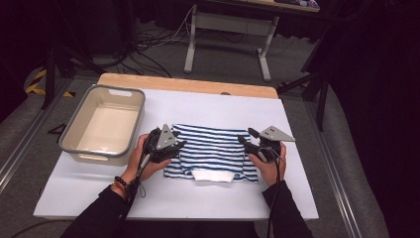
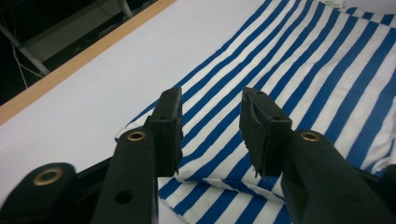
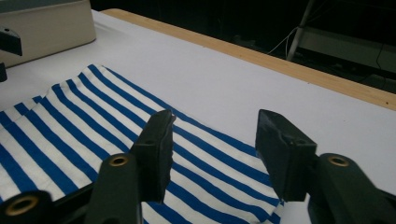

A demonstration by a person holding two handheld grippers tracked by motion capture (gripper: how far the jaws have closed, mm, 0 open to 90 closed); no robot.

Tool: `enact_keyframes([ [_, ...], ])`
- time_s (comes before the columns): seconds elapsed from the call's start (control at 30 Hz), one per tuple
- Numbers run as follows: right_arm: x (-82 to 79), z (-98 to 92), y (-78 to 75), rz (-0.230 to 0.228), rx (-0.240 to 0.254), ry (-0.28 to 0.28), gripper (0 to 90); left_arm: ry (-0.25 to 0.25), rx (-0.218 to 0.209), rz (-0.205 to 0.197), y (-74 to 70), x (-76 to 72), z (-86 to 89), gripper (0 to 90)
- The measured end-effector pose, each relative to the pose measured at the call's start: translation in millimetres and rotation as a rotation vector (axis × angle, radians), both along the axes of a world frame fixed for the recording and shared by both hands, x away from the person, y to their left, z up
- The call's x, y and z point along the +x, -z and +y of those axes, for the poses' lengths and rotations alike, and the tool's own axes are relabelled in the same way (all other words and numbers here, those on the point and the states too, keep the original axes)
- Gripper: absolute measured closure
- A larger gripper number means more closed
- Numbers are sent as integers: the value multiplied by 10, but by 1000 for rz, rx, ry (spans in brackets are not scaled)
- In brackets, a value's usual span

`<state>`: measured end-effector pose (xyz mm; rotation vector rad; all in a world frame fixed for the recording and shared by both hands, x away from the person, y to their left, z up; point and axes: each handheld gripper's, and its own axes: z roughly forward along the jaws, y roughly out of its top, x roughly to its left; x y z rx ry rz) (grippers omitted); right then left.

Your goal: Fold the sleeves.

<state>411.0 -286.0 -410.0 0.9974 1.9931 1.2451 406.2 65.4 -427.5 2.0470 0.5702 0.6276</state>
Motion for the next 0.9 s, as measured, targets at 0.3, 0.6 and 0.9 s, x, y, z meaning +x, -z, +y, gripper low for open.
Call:
enact_keyframes([
  [0.3, -109, 103, -40, -33, -11, -4, 322, 8, -5, -26, -24, -96, 50, 422],
  [0.6, -196, 203, -80, -64, -25, -5, 206, 23, -26, -54, -87, -183, 98, 321],
  [0.9, -346, 263, -102, -74, -31, -45, 167, 40, -46, -46, -106, -242, 130, 168],
])
